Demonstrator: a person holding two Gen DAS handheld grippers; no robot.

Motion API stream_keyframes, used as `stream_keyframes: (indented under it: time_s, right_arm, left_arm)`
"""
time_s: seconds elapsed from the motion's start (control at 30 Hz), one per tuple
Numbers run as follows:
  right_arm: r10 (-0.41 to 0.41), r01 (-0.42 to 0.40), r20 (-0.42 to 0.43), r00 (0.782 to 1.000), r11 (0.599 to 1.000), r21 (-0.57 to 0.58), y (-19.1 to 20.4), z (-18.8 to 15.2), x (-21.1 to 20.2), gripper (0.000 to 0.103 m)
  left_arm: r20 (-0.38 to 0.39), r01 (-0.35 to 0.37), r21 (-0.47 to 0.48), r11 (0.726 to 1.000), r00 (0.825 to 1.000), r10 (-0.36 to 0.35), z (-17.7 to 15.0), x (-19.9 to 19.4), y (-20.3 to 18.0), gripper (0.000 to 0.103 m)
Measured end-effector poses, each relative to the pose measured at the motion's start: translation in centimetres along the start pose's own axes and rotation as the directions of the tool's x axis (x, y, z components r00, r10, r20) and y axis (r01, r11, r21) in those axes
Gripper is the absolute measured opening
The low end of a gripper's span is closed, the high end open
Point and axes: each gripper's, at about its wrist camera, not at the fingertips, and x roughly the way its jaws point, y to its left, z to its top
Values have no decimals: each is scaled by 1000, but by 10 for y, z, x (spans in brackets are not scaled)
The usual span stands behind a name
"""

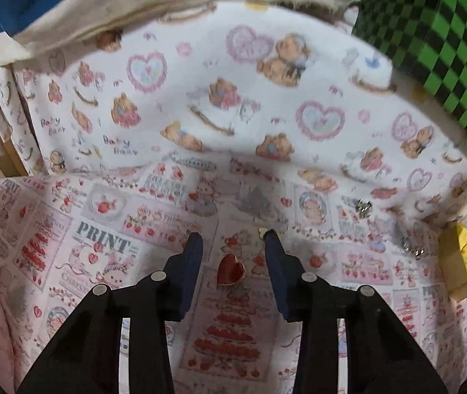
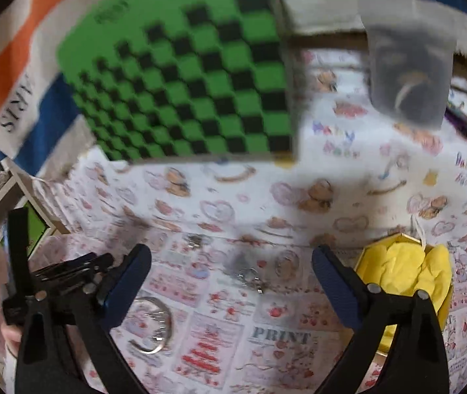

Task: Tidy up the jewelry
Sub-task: 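Grasp the red heart earring with the left tool while the right tool reaches a silver earring, then grasp the small silver earring with the right tool while the left tool carries the heart earring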

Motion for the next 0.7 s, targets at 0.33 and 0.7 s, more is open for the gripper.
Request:
stream_keyframes:
  time_s: [0.33,0.7]
  right_arm:
    - [-15,13,-87,996,999,-29,-13,-8,13,87]
    - [-101,72,-270,958,991,-114,0,-3,63,38]
  left_arm:
    - [-21,10,-34,999,1000,-11,-5,4,7,7]
    - [75,63,-66,996,995,-58,-8,-35,4,6]
